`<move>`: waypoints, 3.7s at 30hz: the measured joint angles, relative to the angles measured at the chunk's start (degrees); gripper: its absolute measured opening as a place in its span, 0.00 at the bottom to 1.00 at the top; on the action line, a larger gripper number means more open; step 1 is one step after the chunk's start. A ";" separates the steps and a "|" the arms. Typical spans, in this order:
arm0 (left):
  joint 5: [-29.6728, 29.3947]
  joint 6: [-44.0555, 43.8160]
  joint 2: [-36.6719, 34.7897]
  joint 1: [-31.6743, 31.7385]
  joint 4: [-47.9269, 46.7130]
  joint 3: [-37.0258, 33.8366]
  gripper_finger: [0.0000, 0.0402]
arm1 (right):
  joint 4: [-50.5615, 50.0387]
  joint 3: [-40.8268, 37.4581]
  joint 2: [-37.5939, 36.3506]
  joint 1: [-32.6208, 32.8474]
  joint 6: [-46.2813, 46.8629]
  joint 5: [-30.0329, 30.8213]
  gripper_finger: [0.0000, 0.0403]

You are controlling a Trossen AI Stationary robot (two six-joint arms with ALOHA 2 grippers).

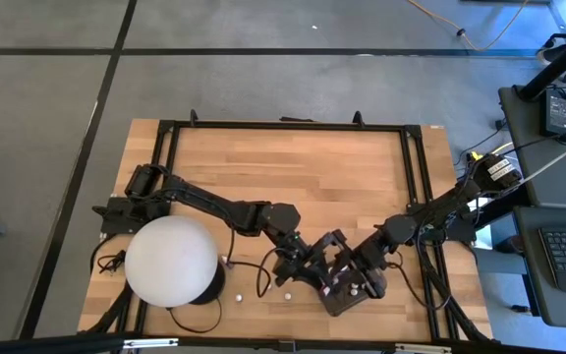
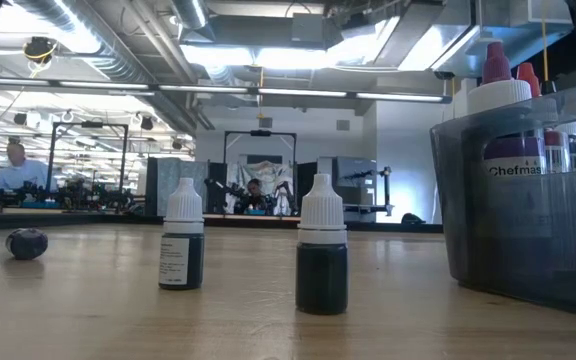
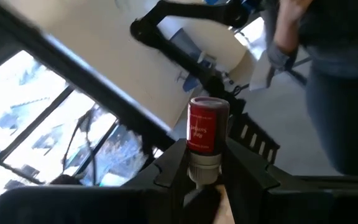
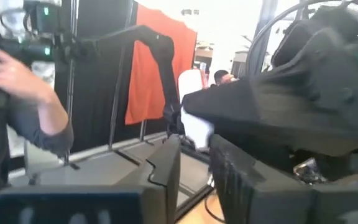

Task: Pick & Place food coloring
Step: Put the top small red food coloring bottle into the bin

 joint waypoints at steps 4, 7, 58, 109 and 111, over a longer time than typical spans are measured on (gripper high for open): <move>-4.00 -0.76 0.00 -0.43 0.04 0.04 0.22 | -0.71 -0.02 0.02 0.09 -2.47 1.18 0.30; -3.66 -0.88 -0.01 -0.41 -0.25 0.04 0.22 | -0.73 -0.04 0.00 0.12 -2.35 1.82 0.32; -4.46 -9.05 -0.11 -0.59 -2.73 0.11 0.22 | 1.87 -0.09 0.11 0.02 -0.53 0.75 0.14; -4.73 -33.21 -8.79 5.33 -29.62 -0.02 0.43 | -99.04 30.31 -9.41 19.22 2.15 40.04 0.15; -4.70 -34.62 -8.79 5.86 -30.71 -0.02 0.43 | -100.59 31.59 -7.57 21.90 0.93 41.66 0.14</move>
